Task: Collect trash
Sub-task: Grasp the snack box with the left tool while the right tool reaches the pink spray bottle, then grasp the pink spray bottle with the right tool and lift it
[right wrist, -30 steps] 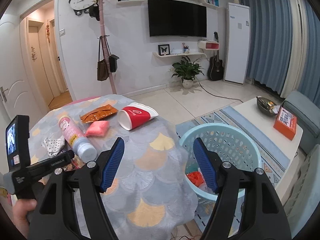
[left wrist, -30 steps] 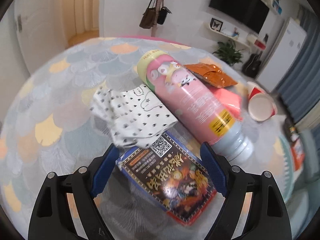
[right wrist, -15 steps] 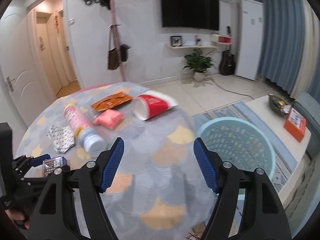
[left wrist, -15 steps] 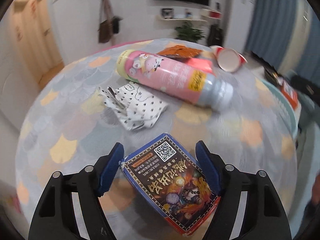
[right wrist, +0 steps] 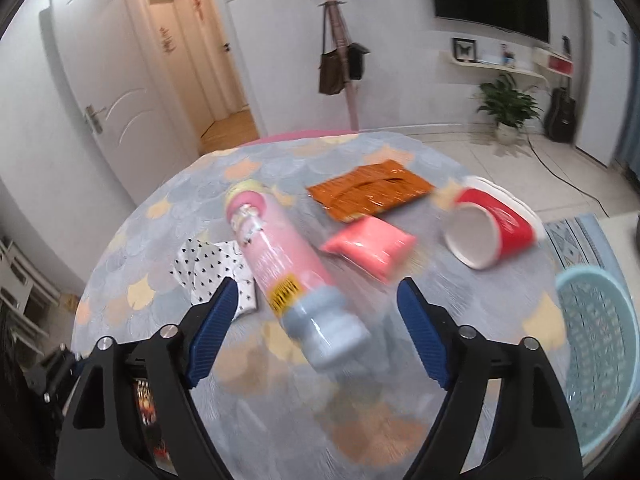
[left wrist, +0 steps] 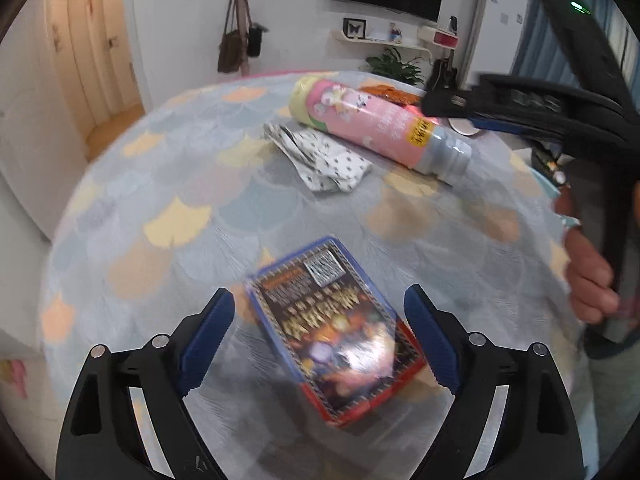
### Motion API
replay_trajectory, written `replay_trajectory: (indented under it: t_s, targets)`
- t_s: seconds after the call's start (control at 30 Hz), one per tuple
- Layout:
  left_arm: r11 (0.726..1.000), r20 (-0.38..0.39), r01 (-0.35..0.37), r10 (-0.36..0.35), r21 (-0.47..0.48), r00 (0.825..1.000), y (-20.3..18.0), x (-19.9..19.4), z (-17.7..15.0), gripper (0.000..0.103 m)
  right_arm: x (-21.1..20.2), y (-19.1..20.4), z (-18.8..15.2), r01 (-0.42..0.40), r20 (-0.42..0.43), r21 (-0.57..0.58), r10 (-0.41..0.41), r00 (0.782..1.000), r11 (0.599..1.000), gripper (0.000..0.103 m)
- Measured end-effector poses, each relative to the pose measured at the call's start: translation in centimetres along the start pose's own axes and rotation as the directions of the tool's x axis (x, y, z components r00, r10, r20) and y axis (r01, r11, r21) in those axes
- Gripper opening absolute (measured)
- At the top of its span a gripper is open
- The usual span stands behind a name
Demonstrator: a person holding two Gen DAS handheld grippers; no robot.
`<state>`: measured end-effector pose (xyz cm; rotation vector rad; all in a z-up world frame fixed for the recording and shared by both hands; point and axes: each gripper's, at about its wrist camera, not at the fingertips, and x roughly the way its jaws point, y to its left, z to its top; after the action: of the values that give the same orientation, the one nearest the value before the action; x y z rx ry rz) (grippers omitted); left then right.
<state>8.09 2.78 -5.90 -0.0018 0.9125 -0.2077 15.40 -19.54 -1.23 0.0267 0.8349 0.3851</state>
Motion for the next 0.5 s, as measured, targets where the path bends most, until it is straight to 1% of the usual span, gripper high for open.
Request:
replay_trajectory:
  t_s: [0.07,0.1,0.23,0.27,0.3,0.37,0.43,0.5]
  targets:
    - [0.999,-0.032,0.023,-0.024,-0.04,0.999,-0.1,0.7,0.0,0.085,0.9,0.4,0.3,-0.003,-0.024,-0.016,0.002,1.0,1.0,0.079]
    - [0.998,-0.043,0.015,-0.017,-0.06,0.999,-0.1,1.0,-0.1,0.085,1.3,0.5,0.5,-0.001,-0.032,-0.026,0.001,1.0,1.0,0.079]
    - [0.997,-0.043,-0.044,0.041,-0.069,0.998,-1.3,1.3,0.0,0.085,2.7,1.0,1.0,0.008,-0.052,-0.056,-0.011,0.999,0.998,0.078]
    - [0.996,-0.044,-0.057,0.054,-0.07,0.998,-1.4,1.3,0.0,0.085,2.9,1.0,1.0,0.006,-0.056,-0.057,-0.009,0.998,0.998,0.075]
    - [0.995,-0.044,-0.075,0.072,-0.065,0.996,-1.6,1.5,0.1,0.085,3.2,0.9,1.1,0.001,-0.063,-0.057,-0.005,0.998,0.998,0.07]
    - [0.991,-0.042,-0.123,0.121,-0.045,0.992,-2.0,1.8,-0.1,0.085,3.7,0.9,1.3,-0.007,-0.074,-0.057,0.002,0.997,0.998,0.067]
    - [0.989,-0.033,-0.141,0.14,-0.035,0.99,-2.3,1.8,-0.2,0.085,4.2,0.7,1.4,-0.009,-0.086,-0.053,0.004,0.996,0.999,0.067]
    - [0.989,-0.031,-0.141,0.14,-0.038,0.99,-2.4,1.7,-0.2,0.085,4.7,0.6,1.5,-0.027,-0.1,-0.046,0.022,0.995,0.999,0.067]
